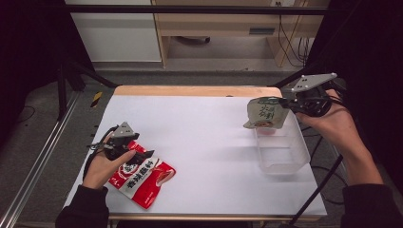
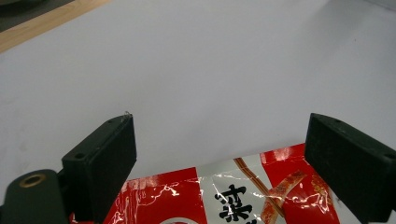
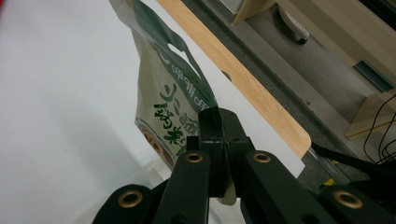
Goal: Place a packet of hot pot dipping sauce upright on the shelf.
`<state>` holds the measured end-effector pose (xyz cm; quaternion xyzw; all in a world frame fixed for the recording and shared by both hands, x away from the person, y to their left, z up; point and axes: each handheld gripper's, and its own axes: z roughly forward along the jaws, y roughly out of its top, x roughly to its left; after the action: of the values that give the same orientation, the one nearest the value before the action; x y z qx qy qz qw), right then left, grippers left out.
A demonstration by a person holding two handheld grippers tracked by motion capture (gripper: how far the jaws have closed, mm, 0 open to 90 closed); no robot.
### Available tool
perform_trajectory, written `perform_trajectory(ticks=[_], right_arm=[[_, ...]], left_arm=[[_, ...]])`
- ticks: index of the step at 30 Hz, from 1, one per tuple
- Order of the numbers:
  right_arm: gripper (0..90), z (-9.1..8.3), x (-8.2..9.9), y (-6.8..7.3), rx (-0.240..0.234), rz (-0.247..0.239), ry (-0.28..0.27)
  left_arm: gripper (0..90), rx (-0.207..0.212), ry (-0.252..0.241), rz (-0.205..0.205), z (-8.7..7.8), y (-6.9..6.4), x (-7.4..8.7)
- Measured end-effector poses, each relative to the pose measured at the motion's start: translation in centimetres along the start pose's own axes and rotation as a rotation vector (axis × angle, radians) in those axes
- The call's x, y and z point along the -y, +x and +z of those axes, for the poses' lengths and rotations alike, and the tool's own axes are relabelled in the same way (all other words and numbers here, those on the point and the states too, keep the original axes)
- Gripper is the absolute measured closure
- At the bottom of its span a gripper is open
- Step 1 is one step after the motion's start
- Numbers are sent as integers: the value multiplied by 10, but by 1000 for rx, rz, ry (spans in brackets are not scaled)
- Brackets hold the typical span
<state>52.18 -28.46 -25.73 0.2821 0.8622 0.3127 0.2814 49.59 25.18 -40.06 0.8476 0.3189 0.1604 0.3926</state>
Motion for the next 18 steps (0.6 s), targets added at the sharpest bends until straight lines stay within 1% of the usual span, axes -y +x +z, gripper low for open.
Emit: perform_trajectory(ticks=[4, 7, 11, 18], right_arm=[[900, 3, 11, -10, -3, 13, 2], [900, 5, 17, -16, 3, 10, 11], [900, 10, 24, -22, 3, 3, 28], [900, 17, 35, -29, -3, 18, 31]], left_arm=[[94, -4, 4, -1, 0, 0, 0], [94, -4, 12, 0, 2, 0, 1], [94, -7, 20, -2, 3, 1, 3], [94, -10, 28, -14, 3, 4, 6]])
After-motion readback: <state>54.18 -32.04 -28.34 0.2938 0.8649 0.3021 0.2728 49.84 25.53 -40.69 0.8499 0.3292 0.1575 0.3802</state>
